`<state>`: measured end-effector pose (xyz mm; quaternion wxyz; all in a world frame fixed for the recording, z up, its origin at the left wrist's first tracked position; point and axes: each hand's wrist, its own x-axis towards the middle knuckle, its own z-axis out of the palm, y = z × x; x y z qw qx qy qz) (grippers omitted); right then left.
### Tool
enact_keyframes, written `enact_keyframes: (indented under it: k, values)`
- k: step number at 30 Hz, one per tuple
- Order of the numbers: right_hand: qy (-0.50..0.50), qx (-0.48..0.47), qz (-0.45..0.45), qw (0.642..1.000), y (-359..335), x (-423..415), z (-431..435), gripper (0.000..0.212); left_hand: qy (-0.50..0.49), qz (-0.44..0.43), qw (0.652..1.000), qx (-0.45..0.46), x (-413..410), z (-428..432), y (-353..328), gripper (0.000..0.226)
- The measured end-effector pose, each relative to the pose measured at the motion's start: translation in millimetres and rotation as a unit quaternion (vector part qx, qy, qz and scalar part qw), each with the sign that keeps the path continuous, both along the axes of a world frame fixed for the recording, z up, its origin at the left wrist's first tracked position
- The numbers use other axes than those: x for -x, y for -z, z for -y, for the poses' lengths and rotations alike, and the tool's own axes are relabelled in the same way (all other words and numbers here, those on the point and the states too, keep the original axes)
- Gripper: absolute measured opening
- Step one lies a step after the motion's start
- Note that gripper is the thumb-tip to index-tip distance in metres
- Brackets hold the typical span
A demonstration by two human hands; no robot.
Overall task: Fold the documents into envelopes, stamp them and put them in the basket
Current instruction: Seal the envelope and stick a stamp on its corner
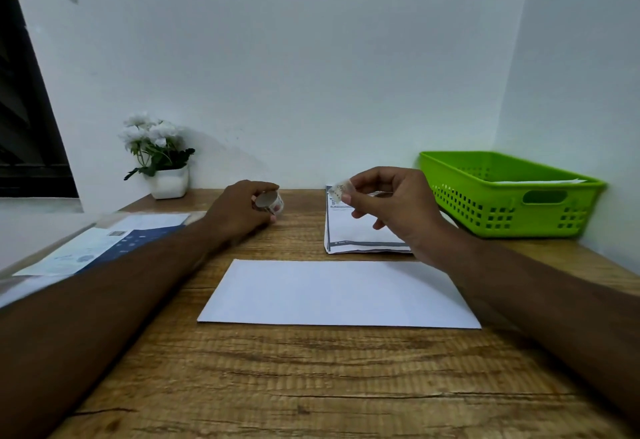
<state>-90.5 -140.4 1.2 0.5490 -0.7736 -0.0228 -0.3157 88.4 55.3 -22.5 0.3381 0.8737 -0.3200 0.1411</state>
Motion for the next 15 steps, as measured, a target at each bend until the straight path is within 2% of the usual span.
enact_keyframes:
  k: [4,8,13,15]
  values:
    - [-0.005,-0.002,-0.011,1.000,3,0,0,0.014,-0.019,0.019,0.999,-0.041,0,1,-1,0.060]
    - [-0.015,-0.002,-0.026,1.000,4,0,-1,0.031,-0.014,0.025,0.999,-0.046,4,2,-2,0.055]
    - [-0.017,-0.013,-0.051,0.998,6,1,-3,0.009,-0.020,0.039,0.994,-0.100,-2,-1,-3,0.055]
    - [-0.023,-0.033,-0.069,0.997,6,1,-5,0.008,-0.029,0.032,0.989,-0.143,-6,0,-2,0.055]
